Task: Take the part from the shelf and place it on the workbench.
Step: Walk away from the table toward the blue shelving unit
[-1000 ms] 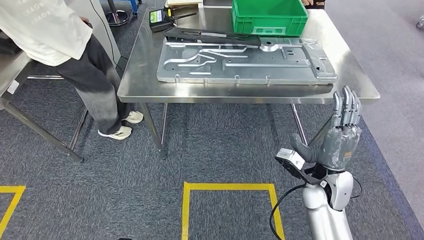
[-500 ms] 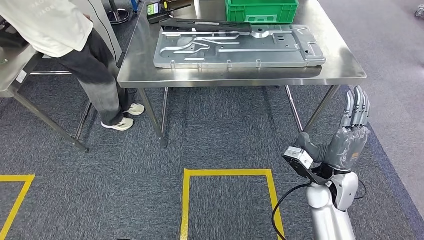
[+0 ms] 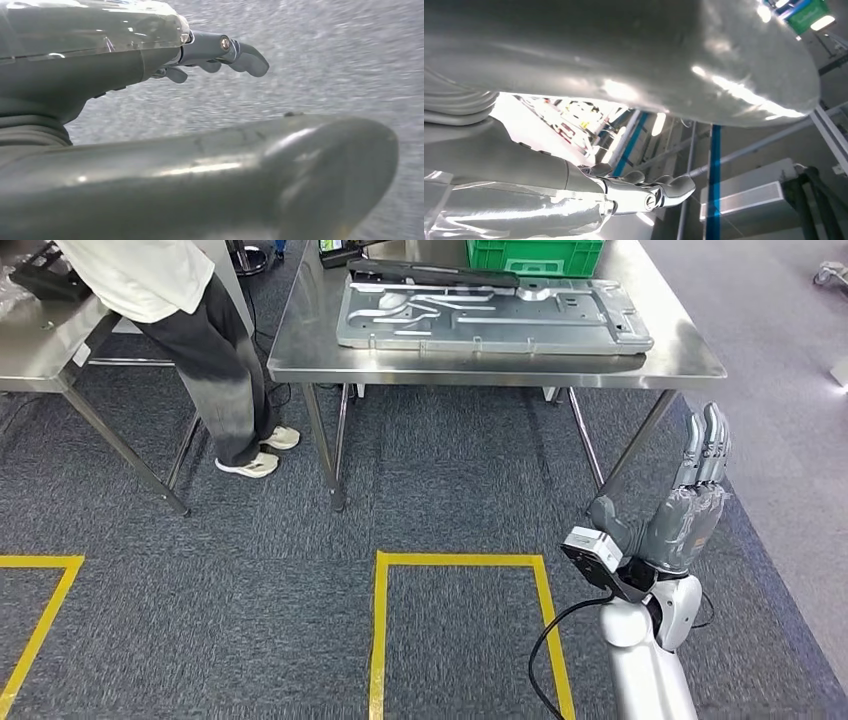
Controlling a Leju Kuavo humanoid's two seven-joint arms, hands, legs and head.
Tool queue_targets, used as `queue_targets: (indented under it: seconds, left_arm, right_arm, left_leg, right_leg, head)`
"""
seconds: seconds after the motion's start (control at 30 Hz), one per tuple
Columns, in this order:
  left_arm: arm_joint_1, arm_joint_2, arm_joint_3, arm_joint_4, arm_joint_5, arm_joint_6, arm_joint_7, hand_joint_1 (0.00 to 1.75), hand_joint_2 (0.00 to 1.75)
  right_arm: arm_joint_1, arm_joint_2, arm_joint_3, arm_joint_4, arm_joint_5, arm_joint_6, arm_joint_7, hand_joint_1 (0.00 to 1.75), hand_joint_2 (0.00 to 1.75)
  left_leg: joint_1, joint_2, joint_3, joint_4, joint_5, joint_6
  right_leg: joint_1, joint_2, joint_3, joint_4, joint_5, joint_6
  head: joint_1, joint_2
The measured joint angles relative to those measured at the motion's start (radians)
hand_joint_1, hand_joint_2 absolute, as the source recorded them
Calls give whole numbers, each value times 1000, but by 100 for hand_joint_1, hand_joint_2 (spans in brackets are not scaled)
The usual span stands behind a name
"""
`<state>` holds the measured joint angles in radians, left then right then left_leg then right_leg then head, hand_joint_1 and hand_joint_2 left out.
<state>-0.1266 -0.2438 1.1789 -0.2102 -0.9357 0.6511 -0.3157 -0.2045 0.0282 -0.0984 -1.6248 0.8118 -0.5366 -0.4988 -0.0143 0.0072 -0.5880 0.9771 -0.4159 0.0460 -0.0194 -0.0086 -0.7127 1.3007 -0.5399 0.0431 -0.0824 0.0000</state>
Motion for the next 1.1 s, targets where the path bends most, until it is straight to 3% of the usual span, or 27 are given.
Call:
queue_targets:
  seconds: [0.07,0.1,0.17,0.2,0.27,0.3,0.37,0.43,0.47,0.5,0.57,0.63,0.7,0.73,0.77,0.83,0.87,0.9,1.03,1.1]
  left_arm:
    - [1,-1,0,0,-5,2,18,0,0]
    - [0,-2,0,0,-6,2,27,0,44]
    - [0,-4,1,0,-6,2,41,0,131]
    - [0,-4,2,0,-6,2,45,0,175]
    - [1,-2,4,0,-6,0,54,0,175]
    - [2,-1,5,0,-5,0,59,0,175]
    - [5,-1,6,0,-4,-2,66,0,175]
    - [10,0,4,0,0,-4,74,0,175]
    - [14,2,-1,0,6,-6,78,0,175]
    - [21,4,-11,0,15,-9,82,0,175]
    - [38,9,-38,0,43,-22,90,0,175]
    - [51,14,-69,1,73,-39,99,0,175]
    - [63,21,-102,1,103,-60,106,0,175]
    - [68,24,-119,1,118,-69,110,0,131]
    - [74,27,-137,1,134,-80,113,0,87]
    - [85,34,-175,1,165,-102,121,0,0]
    - [90,38,-196,1,182,-114,126,0,0]
    - [94,42,-216,0,198,-126,130,0,0]
    - [107,58,-296,-2,265,-173,146,0,0]
    - [114,68,-336,-5,298,-196,154,0,0]
  right_arm:
    - [-1,0,0,0,-1,1,-1,0,0]
    - [-1,1,0,-1,-1,2,-1,0,0]
    - [-7,1,0,-3,-2,3,-2,0,0]
    - [-7,2,0,-4,-3,4,-3,0,44]
    - [-3,4,0,-2,-9,7,-3,0,131]
    - [1,6,0,-1,-14,8,-3,0,175]
    - [6,11,0,3,-26,10,-1,0,175]
    - [13,14,0,12,-39,13,3,0,175]
    - [17,15,0,21,-47,15,7,0,175]
    - [22,16,0,33,-57,18,13,0,175]
    - [29,17,0,58,-80,27,28,0,175]
    - [33,17,0,80,-105,36,43,0,175]
    - [37,17,0,108,-130,47,59,0,175]
    - [40,18,0,123,-142,53,67,0,131]
    - [44,18,0,141,-155,61,74,0,87]
    - [54,19,0,179,-180,78,91,0,0]
    - [60,19,0,200,-195,89,100,0,0]
    - [67,19,0,221,-209,99,110,0,0]
    - [94,19,0,303,-264,139,145,0,0]
    - [107,19,1,344,-290,158,162,0,0]
  left_leg:
    - [-7,0,-32,3,21,1]
    - [-11,-1,-42,6,30,0]
    - [-16,0,-54,12,48,-5]
    - [-17,1,-57,13,56,-9]
    - [-16,0,-66,16,63,-19]
    - [-15,-2,-76,33,45,-26]
    - [-6,-6,-110,124,-33,-43]
    - [8,-7,-150,257,-104,-58]
    - [14,-6,-154,295,-113,-65]
    - [19,-6,-139,296,-103,-71]
    - [28,-4,-53,182,-59,-80]
    - [29,-5,29,56,-41,-78]
    - [25,-8,48,17,-48,-65]
    - [25,-9,46,14,-46,-57]
    - [25,-9,47,8,-45,-53]
    - [24,-9,48,2,-39,-50]
    - [22,-9,47,1,-38,-50]
    - [20,-10,46,2,-37,-47]
    - [14,-9,43,3,-35,-40]
    - [13,-9,42,4,-35,-39]
  right_leg:
    - [13,1,88,-77,47,-23]
    - [22,1,156,-156,44,-38]
    - [35,0,262,-297,1,-57]
    - [38,-1,287,-337,-13,-60]
    - [33,-2,281,-353,-4,-65]
    - [29,-3,274,-356,6,-70]
    - [24,-5,256,-357,26,-76]
    - [20,-5,236,-355,41,-74]
    - [18,-6,226,-352,46,-71]
    - [15,-6,217,-348,51,-68]
    - [9,-6,203,-336,53,-60]
    - [7,-6,192,-323,52,-48]
    - [8,-6,185,-317,53,-34]
    - [9,-6,185,-318,54,-29]
    - [9,-6,185,-319,55,-35]
    - [10,-5,185,-322,56,-58]
    - [10,-5,184,-323,58,-70]
    - [9,-5,184,-324,60,-71]
    - [4,-5,183,-328,68,-58]
    - [2,-5,183,-329,70,-45]
  head:
    - [0,0]
    - [0,0]
    - [0,0]
    - [0,0]
    - [-1,0]
    - [-1,0]
    - [-1,0]
    - [-1,0]
    - [-1,0]
    - [-1,0]
    - [-1,0]
    - [-1,0]
    - [0,0]
    - [0,0]
    - [0,0]
    - [0,0]
    - [0,0]
    - [0,0]
    - [0,0]
    - [0,0]
